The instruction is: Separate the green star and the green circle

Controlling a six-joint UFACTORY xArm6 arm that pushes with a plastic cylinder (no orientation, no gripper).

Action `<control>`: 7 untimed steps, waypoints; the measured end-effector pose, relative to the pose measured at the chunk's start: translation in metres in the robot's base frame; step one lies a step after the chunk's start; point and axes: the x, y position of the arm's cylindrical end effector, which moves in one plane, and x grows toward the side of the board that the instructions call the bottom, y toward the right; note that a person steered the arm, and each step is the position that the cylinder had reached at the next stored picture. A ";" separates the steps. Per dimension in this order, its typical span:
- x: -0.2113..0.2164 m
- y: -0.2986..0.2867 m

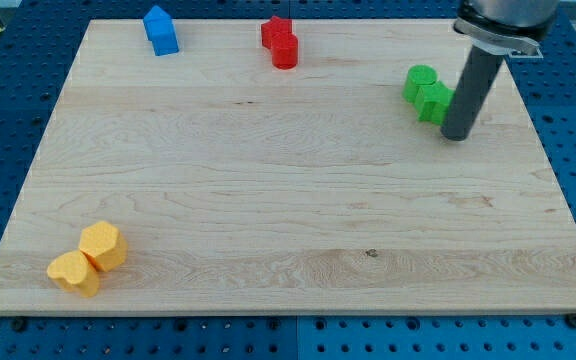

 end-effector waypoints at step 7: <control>-0.056 0.002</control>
